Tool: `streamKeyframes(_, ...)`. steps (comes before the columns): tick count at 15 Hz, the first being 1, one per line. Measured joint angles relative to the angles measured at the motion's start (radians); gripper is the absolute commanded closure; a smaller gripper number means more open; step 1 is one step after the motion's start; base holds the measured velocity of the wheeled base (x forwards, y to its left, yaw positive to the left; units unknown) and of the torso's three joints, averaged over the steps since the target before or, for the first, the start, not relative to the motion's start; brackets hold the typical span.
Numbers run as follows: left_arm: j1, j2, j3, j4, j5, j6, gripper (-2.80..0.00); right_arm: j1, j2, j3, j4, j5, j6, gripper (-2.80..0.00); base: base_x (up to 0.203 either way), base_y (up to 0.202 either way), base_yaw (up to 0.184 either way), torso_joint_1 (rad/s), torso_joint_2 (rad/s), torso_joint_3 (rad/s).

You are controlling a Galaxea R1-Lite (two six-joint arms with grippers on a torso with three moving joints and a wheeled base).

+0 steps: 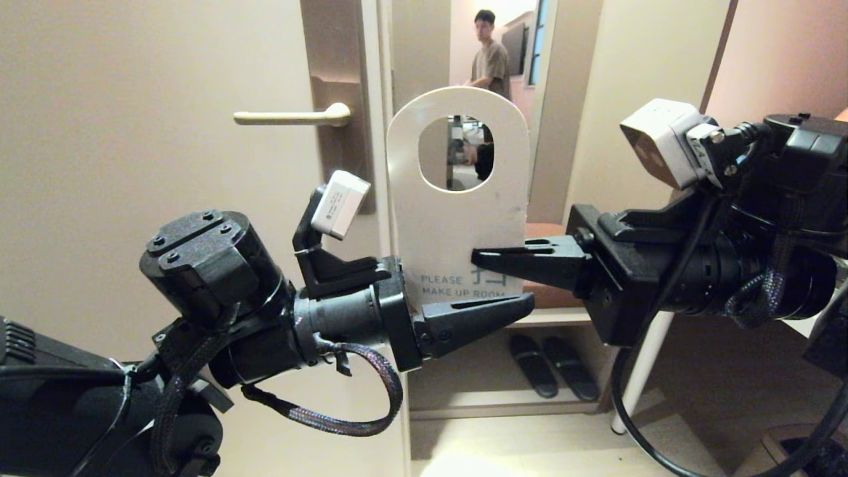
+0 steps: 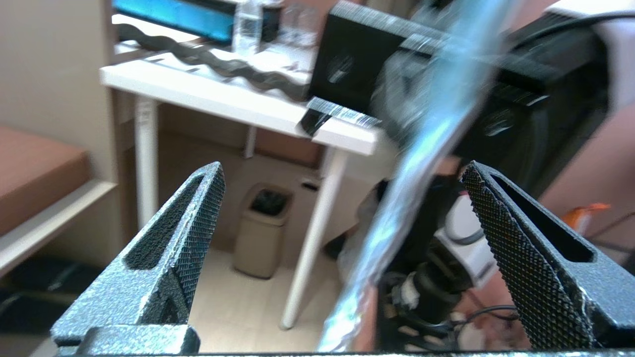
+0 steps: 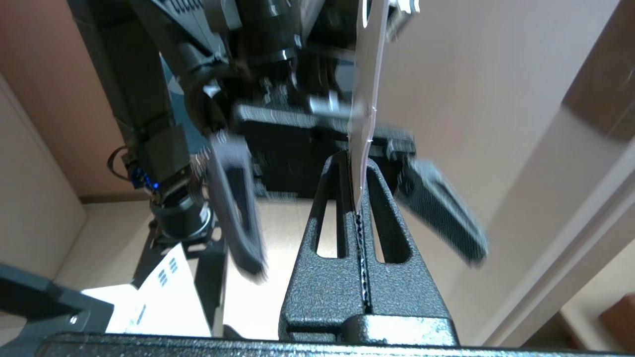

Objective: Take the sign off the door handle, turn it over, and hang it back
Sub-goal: Hand it to the other hand

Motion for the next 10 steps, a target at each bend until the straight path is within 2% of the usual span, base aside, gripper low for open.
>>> streamKeyframes(3,0.007,0.002,0.016,-0.008,-0.003,-0.011,-2.8,-0.001,-0.016,0.052,-0.033,0.001,0.008,0.0,0.0,0.0,0.0,0.0,0.0,0.0)
streamKeyframes(7,0.011,0.001,0.025,-0.044,-0.007,-0.051,-2.8,-0.001,-0.033,0.087,-0.131,0.001,0.12,0.0,0.0,0.0,0.0,0.0,0.0,0.0)
streamKeyframes(10,0.011,0.001,0.051,-0.096,-0.055,-0.07,-2.8,-0.002,-0.038,0.093,-0.149,0.001,0.14,0.0,0.0,0.0,0.0,0.0,0.0,0.0)
